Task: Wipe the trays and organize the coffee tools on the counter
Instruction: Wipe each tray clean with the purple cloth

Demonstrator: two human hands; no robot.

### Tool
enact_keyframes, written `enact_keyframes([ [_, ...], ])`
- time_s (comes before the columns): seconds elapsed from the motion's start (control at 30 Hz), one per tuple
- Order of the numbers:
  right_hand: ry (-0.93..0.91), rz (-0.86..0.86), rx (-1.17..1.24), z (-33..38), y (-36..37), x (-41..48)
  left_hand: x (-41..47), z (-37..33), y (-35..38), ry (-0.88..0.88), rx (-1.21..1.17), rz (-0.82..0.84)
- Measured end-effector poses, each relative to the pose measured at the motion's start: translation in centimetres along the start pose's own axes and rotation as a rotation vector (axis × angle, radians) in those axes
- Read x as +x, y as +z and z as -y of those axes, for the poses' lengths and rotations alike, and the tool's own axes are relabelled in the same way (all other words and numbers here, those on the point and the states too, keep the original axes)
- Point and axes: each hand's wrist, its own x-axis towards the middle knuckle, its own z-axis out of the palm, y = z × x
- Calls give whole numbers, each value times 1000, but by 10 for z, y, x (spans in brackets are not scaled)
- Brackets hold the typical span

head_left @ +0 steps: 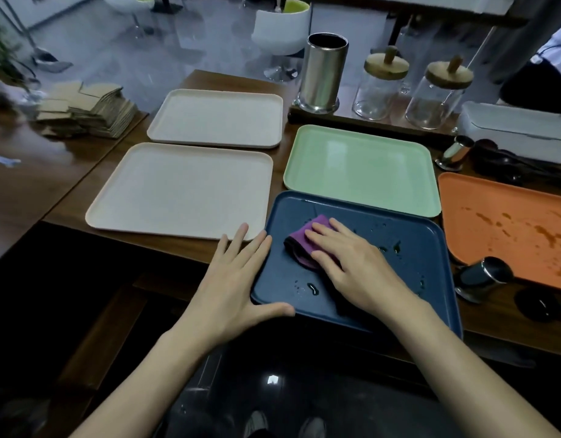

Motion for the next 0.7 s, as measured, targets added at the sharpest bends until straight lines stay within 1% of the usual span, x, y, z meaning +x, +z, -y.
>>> enact_keyframes([
  [0.1,-2,26,-46,-2,7,1,3,-2,0,2,-2,-2],
  [0.23,-61,66,-94,-4,10,-4,0,-4,1,-27,-9,-31],
  [0.33,-122,108,-104,-2,10,-10,-7,-5,7,-85,28,-141],
  [0.47,-137,139,-138,-1,9,-8,-17,-9,16,-152,-10,-207],
  [0.57,-123,179,-149,2,6,0,-17,-10,14,-169,15,-208],
  [0.7,-126,178,-193,4,9,29,-16,-8,10,-173,45,-178],
])
